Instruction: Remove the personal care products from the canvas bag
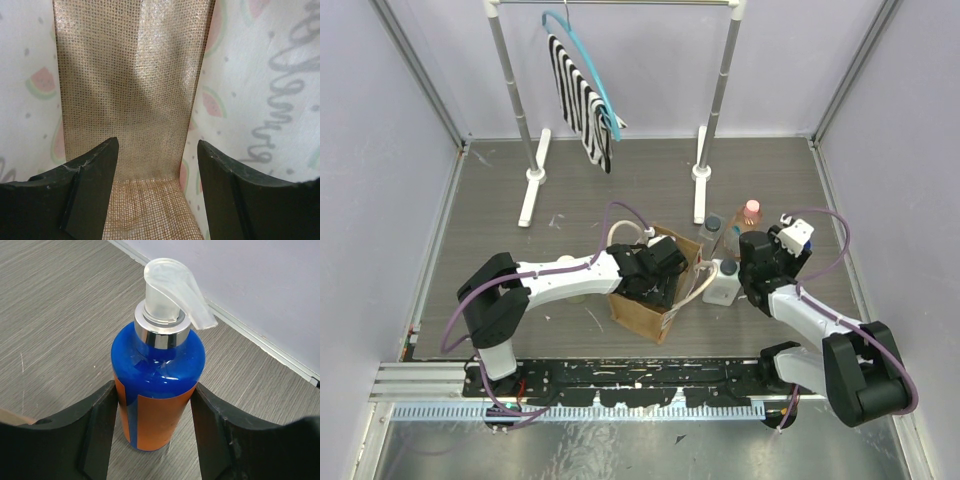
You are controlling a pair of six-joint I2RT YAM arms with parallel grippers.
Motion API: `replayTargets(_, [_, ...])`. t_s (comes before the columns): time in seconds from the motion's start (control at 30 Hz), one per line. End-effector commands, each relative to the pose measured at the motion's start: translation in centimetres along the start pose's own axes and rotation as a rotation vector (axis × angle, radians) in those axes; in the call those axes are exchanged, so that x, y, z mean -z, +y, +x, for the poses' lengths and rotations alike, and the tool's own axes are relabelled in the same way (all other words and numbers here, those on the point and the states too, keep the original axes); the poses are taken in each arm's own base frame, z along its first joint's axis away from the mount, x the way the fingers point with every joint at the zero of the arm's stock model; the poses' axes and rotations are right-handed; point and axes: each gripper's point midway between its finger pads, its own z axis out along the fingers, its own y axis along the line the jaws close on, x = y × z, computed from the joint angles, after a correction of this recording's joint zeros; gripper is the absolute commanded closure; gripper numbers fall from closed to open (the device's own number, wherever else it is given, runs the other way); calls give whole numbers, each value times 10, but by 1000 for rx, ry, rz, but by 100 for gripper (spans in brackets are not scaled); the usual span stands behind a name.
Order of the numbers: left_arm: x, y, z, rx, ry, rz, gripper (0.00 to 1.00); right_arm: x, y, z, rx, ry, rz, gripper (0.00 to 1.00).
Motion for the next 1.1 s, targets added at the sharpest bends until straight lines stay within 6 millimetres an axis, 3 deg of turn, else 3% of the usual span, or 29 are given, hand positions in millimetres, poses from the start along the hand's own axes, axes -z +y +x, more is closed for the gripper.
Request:
replayTargets(0.0, [-1, -1, -2, 2, -20, -5, 29, 5, 5, -20, -83, -72, 0, 82])
replayTargets(0.33, [1, -1, -4, 1, -23, -2, 30, 10, -1, -44, -131, -207, 11, 80])
replayTargets(0.6, [10, 4, -6, -23, -34, -19, 30, 4, 20, -56, -144, -277, -104, 77])
replayTargets(0.73, [12, 7, -6, -27, -40, -28, 30, 4, 25, -51, -136, -269, -141, 73])
replayTargets(0.77, [12, 7, -7, -26, -41, -28, 30, 4, 25, -49, -129, -268, -142, 67])
replayTargets(0.83, [11, 6, -6, -23, -37, -26, 30, 4, 22, -46, -114, -263, -138, 39])
replayTargets(0.87, [10, 6, -5, -21, -35, -24, 30, 4, 21, -45, -109, -262, -139, 33])
replayTargets(0.93, [10, 4, -5, -21, -32, -18, 30, 5, 19, -44, -107, -261, -139, 25])
replayTargets(1.07, [9, 4, -5, -21, -31, -16, 31, 5, 17, -43, -100, -257, -133, 22])
